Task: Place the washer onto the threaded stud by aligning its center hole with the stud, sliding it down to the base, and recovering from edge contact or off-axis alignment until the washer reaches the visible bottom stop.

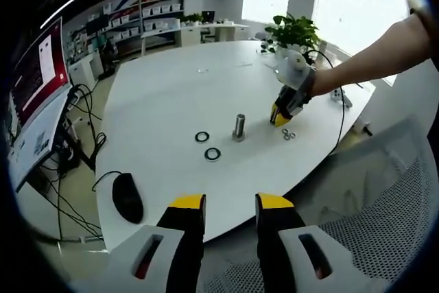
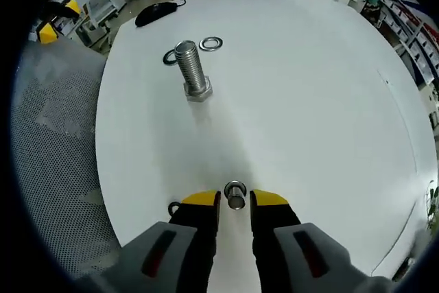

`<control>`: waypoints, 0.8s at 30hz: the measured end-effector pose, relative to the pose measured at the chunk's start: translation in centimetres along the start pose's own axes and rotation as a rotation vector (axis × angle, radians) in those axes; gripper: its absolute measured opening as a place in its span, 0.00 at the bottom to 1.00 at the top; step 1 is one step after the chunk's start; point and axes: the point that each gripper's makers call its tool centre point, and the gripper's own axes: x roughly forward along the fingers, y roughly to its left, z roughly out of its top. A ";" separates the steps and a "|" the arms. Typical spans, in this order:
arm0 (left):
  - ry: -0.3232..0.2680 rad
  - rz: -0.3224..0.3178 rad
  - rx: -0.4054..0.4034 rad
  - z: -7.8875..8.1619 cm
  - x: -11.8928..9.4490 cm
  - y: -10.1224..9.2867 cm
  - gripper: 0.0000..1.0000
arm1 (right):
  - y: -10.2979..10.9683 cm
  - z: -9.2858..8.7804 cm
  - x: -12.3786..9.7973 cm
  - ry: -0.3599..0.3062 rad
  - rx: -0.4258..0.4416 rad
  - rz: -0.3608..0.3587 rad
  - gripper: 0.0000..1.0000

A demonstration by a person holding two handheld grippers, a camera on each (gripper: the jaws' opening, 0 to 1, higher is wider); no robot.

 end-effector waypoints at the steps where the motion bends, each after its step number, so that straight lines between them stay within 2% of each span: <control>1: 0.002 0.000 -0.001 0.0 0.0 0.0 0.27 | -0.1 -0.3 -0.1 -0.006 0.013 -0.002 0.21; 11: 0.017 -0.012 0.001 -0.2 0.1 -0.2 0.26 | 0.4 -2.9 -1.0 -0.010 0.081 -0.003 0.22; 16: 0.009 -0.016 -0.001 -0.1 0.0 -0.2 0.26 | 1.3 -3.5 -1.1 -0.009 0.101 0.004 0.23; 20: 0.022 -0.024 0.003 -0.3 0.1 -0.3 0.26 | 1.9 -3.4 -1.0 0.001 0.100 0.010 0.24; 24: 0.006 -0.033 0.010 -0.1 0.0 -0.6 0.26 | 2.7 -3.0 -1.8 -0.001 0.108 -0.003 0.24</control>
